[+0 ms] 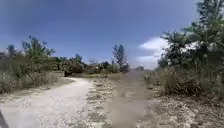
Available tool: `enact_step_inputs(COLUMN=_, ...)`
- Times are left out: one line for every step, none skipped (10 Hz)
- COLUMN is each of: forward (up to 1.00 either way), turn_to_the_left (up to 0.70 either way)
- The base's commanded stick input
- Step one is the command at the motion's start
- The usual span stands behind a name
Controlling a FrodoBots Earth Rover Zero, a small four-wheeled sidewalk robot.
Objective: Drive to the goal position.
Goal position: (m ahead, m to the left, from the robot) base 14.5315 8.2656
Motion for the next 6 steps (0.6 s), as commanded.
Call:
enact_step_inputs(forward=0.45, turn_to_the_left=0.02)
enact_step_inputs(forward=0.45, turn_to_the_left=0.02)
enact_step_inputs(forward=0.45, turn_to_the_left=0.02)
enact_step_inputs(forward=0.45, turn_to_the_left=0.02)
enact_step_inputs(forward=0.45, turn_to_the_left=0.02)
enact_step_inputs(forward=0.45, turn_to_the_left=0.02)
